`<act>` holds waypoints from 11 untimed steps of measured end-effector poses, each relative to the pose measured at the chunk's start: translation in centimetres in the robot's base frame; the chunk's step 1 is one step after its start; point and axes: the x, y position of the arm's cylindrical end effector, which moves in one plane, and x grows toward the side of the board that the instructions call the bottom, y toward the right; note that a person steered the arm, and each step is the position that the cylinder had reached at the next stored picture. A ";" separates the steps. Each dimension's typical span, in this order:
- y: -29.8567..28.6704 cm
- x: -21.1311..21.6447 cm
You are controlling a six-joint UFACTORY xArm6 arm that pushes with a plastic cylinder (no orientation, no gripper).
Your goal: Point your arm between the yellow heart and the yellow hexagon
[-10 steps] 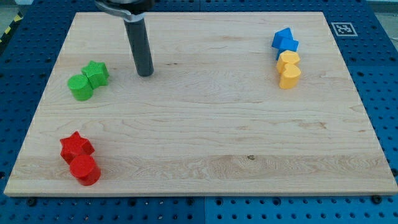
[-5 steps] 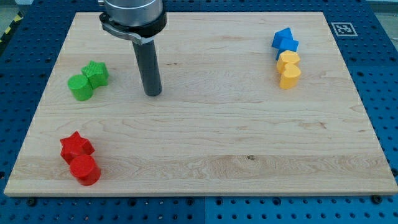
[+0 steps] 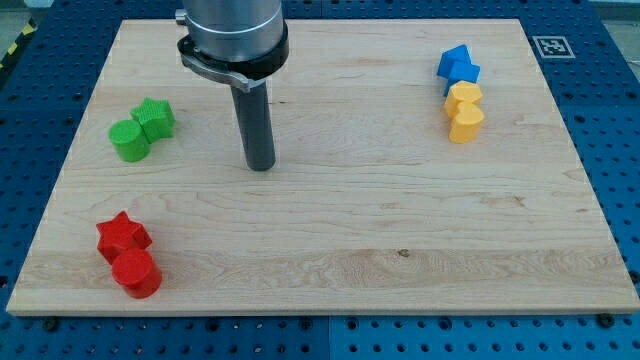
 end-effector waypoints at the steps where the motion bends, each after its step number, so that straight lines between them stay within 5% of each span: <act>1: 0.1 0.1; 9: 1.4 0.5; 11: 12.1 5.1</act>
